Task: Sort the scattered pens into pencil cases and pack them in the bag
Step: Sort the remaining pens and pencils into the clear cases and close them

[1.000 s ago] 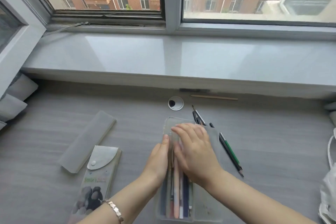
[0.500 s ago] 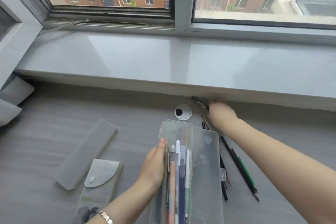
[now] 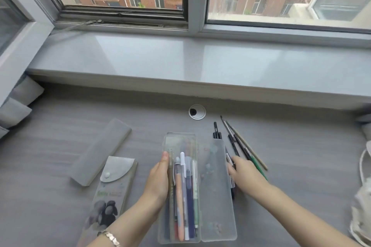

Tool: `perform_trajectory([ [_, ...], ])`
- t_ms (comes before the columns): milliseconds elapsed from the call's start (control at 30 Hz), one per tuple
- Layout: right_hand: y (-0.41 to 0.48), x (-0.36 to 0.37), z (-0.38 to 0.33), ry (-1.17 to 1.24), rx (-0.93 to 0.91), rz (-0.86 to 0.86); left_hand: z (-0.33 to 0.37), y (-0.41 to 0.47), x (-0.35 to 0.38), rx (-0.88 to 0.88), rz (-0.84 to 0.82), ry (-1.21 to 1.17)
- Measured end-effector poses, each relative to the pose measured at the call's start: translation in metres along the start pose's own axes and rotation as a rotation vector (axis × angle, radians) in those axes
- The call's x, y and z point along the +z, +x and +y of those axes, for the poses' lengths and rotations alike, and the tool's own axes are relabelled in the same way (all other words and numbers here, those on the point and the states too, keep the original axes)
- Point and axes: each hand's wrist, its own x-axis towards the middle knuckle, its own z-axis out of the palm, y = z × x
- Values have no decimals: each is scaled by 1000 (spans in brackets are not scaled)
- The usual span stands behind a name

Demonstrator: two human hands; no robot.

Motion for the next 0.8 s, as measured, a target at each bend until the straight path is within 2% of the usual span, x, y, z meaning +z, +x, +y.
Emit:
perform_trajectory([
  [67,-17,2,0,118,-6,42,-5,-4,-2,5,2,2],
  [200,-52,-16,-8,508,-65,306,-10,-17,-2,9,10,10],
  [333,-90,-41,-23,771,-231,372,-12,-31,3,24,27,48],
  [433,-107,-45,-29,806,-295,324,-14,-39,10,31,15,48],
  [567,-118,-39,-34,887,-289,274,-17,-47,19,24,-27,64],
  [800,-124,-41,-29,1013,-263,-5,-16,-55,22,3,-25,95],
])
